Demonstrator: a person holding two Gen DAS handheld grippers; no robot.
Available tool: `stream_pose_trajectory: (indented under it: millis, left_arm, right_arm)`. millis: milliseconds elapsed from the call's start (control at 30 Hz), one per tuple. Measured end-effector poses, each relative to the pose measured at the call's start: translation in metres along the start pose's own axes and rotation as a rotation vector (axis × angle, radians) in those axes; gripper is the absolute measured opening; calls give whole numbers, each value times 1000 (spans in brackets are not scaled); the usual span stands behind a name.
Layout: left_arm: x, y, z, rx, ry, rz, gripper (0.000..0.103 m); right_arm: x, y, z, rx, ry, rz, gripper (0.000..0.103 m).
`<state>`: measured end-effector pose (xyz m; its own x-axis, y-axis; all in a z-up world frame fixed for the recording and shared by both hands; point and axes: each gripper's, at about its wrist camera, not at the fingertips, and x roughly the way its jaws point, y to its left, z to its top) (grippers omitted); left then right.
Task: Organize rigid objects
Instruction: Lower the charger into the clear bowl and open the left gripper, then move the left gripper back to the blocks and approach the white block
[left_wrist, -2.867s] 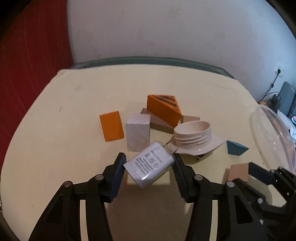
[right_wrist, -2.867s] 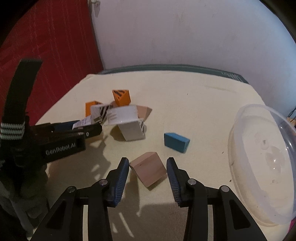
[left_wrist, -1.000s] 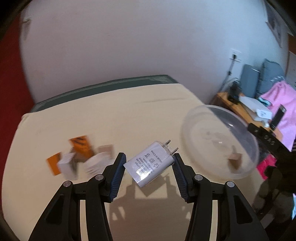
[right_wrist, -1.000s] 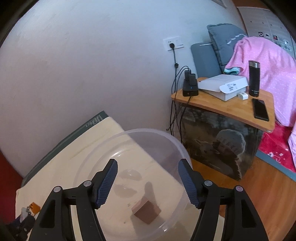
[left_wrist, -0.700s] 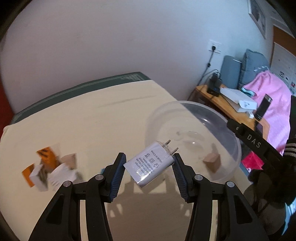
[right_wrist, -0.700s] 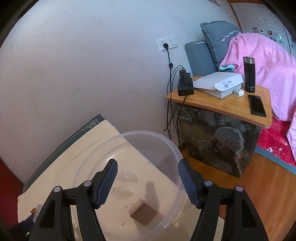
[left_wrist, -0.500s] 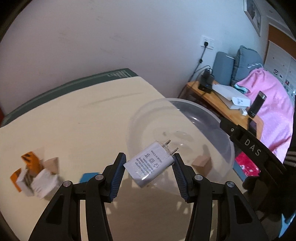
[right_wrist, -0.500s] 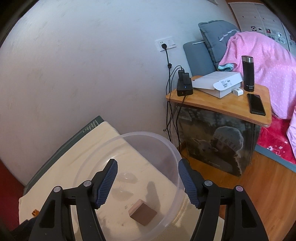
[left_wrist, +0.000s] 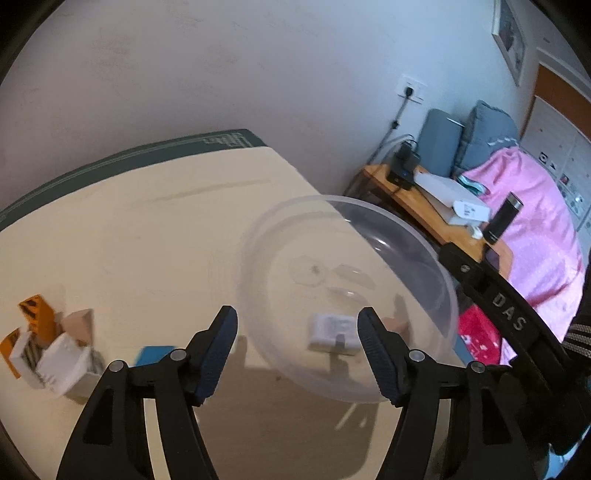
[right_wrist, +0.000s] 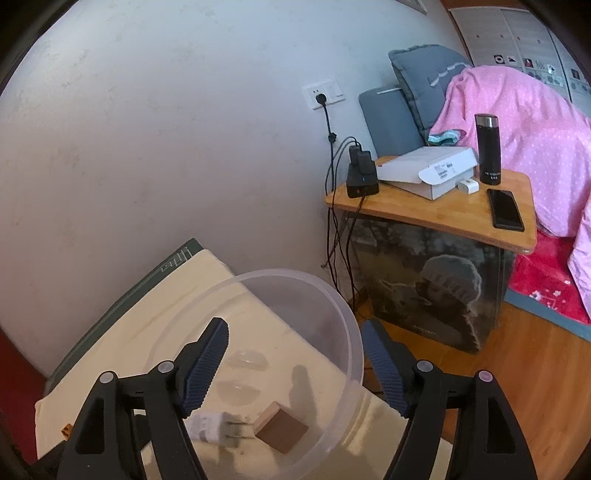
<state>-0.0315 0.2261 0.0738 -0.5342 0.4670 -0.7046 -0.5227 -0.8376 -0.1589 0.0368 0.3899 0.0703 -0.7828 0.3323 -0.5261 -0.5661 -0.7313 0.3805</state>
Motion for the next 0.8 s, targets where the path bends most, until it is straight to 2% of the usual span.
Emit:
stream_pose_trajectory:
  millis: [267,467,633,800]
  left_arm:
    - [-16,29,-10,-36,-39,130,71]
    - [-29,48,-17,-76,-67,178,75]
    - [-39,58,-21,-102,-83,210,76]
    - [-47,71,-27,-133,-88,232,76]
  right_arm:
    - [-2,14,-7,-64,-2,76,83]
    - [0,25,-14,-113,12,121,84]
    - [-2,28,-17,-128,6,161,92]
    - [0,28,-17,-132,10,184,93]
